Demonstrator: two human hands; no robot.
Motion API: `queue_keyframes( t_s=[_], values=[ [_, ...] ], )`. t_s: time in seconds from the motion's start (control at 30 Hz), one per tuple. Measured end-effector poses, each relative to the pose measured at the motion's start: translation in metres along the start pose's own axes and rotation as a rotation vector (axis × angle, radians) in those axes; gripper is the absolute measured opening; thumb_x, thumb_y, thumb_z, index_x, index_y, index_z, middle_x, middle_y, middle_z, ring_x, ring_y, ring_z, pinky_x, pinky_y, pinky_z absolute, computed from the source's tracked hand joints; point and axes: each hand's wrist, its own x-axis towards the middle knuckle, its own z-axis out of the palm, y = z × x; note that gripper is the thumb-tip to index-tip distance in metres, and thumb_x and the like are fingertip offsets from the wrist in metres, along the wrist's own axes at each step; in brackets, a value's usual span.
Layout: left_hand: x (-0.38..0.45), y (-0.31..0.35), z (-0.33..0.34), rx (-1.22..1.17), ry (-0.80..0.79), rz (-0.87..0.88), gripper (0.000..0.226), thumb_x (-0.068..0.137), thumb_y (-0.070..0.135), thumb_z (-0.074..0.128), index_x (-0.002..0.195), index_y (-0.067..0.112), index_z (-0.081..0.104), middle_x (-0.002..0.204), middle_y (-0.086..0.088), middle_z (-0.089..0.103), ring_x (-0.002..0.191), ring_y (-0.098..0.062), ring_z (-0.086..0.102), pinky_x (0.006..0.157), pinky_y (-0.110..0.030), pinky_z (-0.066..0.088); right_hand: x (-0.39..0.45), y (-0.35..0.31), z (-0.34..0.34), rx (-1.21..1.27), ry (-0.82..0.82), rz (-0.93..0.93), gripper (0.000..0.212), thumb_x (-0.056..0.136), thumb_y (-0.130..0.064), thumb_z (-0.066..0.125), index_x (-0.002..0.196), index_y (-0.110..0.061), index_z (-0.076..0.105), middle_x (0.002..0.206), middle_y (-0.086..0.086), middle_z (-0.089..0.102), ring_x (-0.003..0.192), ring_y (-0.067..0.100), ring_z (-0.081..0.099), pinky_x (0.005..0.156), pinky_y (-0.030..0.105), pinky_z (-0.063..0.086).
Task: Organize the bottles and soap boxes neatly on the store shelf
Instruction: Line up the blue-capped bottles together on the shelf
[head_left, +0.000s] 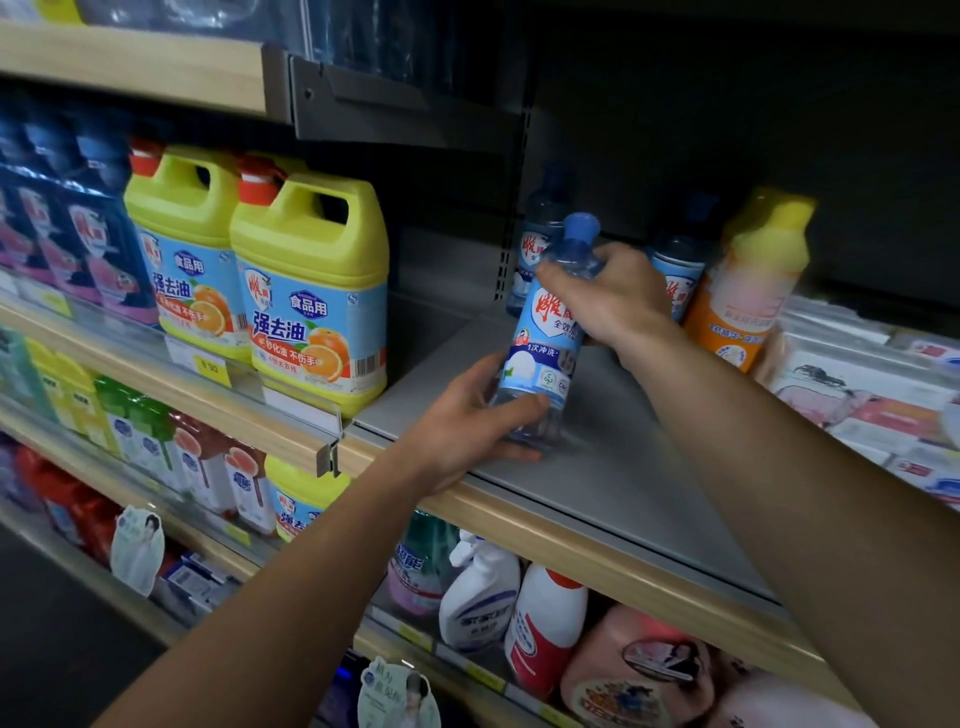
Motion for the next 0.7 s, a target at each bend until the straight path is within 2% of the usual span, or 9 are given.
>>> queue_keyframes(
  t_s=[0.07,0.17,0.23,0.33,0.43,0.53,0.57,0.63,0.7],
  values=[
    [-0.001,-0.001,0.002,0.106,0.033,0.074,0.062,0.087,0.007,0.070,0.141,0.014,0.041,0.126,-0.009,0.060,0.103,-0.016,0.068,0.076,-0.035,0.060,-0.005,0.003,-0.003,0.108,0.032,-0.040,0.039,0.077,-0.051,0.073,0.103,-0.026,0.057,0.094,-0.009,0.066,0.083,0.008,0.065,0.075,0.030,0.056],
    [0.003,-0.003,0.005,0.449,0.115,0.263,0.071,0.083,0.012,0.076,0.143,0.018,0.038,0.118,0.011,0.062,0.099,0.013,0.060,0.080,-0.006,0.046,-0.020,0.004,-0.010,0.217,0.131,-0.210,0.043,0.078,-0.040,0.076,0.114,-0.027,0.055,0.089,-0.023,0.059,0.080,-0.014,0.060,0.067,0.006,0.048],
    [0.006,-0.004,0.009,0.676,0.197,0.309,0.077,0.077,0.024,0.081,0.141,0.026,0.039,0.115,0.018,0.060,0.095,0.021,0.054,0.079,0.003,0.037,-0.029,0.008,-0.013,0.233,0.171,-0.320,0.049,0.078,-0.035,0.077,0.121,-0.025,0.054,0.098,-0.022,0.061,0.087,-0.014,0.059,0.072,0.005,0.047],
    [0.016,-0.007,0.012,0.831,0.225,0.262,0.076,0.071,0.031,0.083,0.134,0.028,0.041,0.115,0.014,0.064,0.099,0.004,0.058,0.079,-0.006,0.039,-0.038,0.018,-0.011,0.156,0.194,-0.391,0.063,0.078,-0.034,0.078,0.132,-0.020,0.049,0.122,-0.003,0.061,0.107,0.007,0.060,0.086,0.022,0.051],
    [0.022,-0.010,0.014,0.886,0.184,0.179,0.072,0.073,0.033,0.082,0.131,0.025,0.040,0.124,0.005,0.064,0.109,-0.015,0.061,0.087,-0.023,0.046,-0.041,0.024,-0.007,0.103,0.182,-0.402,0.069,0.080,-0.037,0.076,0.139,-0.021,0.043,0.132,-0.001,0.054,0.113,0.005,0.053,0.087,0.020,0.049],
    [0.021,-0.008,0.013,0.935,0.152,0.159,0.070,0.077,0.034,0.078,0.134,0.024,0.039,0.127,0.003,0.063,0.113,-0.017,0.060,0.091,-0.027,0.047,-0.040,0.029,-0.004,0.118,0.113,-0.403,0.076,0.080,-0.036,0.075,0.143,-0.025,0.033,0.135,-0.002,0.051,0.118,0.008,0.053,0.095,0.034,0.052],
    [0.021,-0.006,0.009,0.973,0.137,0.156,0.070,0.078,0.036,0.077,0.135,0.023,0.040,0.128,0.003,0.063,0.114,-0.017,0.060,0.091,-0.024,0.046,-0.041,0.032,-0.004,0.133,0.068,-0.396,0.082,0.079,-0.034,0.076,0.146,-0.028,0.027,0.137,-0.003,0.050,0.119,0.008,0.053,0.096,0.035,0.052],
    [0.019,0.003,-0.004,1.103,0.114,0.143,0.071,0.080,0.042,0.074,0.140,0.022,0.041,0.131,0.000,0.062,0.119,-0.020,0.059,0.093,-0.024,0.043,-0.045,0.041,-0.002,0.142,0.015,-0.379,0.095,0.078,-0.029,0.078,0.149,-0.035,0.015,0.143,-0.005,0.046,0.118,-0.002,0.049,0.094,0.024,0.050],
    [0.015,0.012,-0.024,1.276,0.114,0.106,0.073,0.082,0.052,0.068,0.143,0.019,0.043,0.135,-0.004,0.060,0.122,-0.023,0.057,0.098,-0.026,0.041,-0.050,0.052,0.002,0.140,-0.005,-0.336,0.097,0.078,-0.029,0.079,0.148,-0.035,0.014,0.142,-0.006,0.047,0.112,-0.008,0.049,0.088,0.018,0.048]
  ],
)
